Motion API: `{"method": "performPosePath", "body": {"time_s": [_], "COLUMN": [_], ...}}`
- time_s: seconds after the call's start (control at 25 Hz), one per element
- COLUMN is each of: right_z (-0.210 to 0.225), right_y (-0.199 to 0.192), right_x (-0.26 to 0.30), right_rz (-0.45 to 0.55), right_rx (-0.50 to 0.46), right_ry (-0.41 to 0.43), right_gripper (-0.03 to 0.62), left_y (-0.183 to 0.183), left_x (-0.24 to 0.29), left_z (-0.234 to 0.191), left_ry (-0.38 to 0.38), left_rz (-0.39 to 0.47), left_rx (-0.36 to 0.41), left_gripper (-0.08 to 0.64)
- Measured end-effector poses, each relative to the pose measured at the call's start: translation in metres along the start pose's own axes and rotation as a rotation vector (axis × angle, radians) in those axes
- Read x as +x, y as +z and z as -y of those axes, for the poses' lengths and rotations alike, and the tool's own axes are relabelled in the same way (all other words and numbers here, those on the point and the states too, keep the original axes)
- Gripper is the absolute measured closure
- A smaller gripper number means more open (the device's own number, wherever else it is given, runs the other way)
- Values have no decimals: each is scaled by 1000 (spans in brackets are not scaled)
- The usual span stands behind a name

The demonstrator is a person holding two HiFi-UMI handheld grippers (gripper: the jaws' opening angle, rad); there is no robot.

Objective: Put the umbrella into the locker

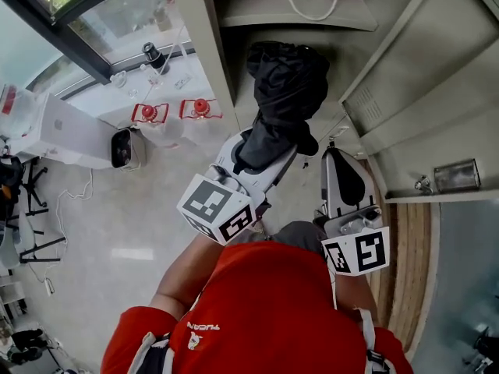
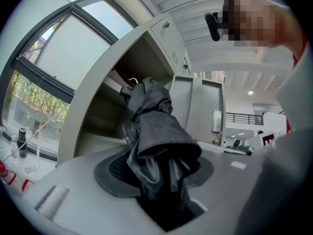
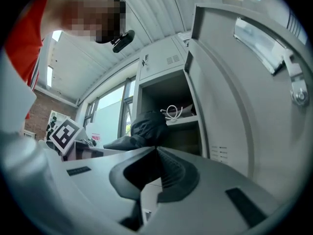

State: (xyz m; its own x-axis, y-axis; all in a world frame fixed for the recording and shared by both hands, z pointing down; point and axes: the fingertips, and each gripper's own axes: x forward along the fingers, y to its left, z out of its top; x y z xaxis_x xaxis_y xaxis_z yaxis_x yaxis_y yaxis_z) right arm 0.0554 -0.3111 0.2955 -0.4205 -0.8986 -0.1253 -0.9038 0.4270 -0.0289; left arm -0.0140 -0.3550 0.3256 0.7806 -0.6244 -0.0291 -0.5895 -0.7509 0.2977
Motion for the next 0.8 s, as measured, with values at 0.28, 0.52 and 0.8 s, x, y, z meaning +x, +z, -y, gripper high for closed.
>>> {"method": "performPosePath", "body": {"time_s": [0.28,0.52,0.8], "right_z": [31,40,42], "right_y": [-7,-14,-19], "right_x": [21,39,36], "right_rz": [-15,-30,-31], "right_rx": [7,8,34], "right_ry": [-55,-21,8], "right_gripper": [589,589,589], "left_y": [-18,-23,-29], "left_x": [27,41,61], "left_z": [-16,-32,-49], "left_ry": [60,137,213], "left_rz": [-72,-128,-235], "left_rx": [-47,-75,-104], "left_gripper": [353,353,353]}}
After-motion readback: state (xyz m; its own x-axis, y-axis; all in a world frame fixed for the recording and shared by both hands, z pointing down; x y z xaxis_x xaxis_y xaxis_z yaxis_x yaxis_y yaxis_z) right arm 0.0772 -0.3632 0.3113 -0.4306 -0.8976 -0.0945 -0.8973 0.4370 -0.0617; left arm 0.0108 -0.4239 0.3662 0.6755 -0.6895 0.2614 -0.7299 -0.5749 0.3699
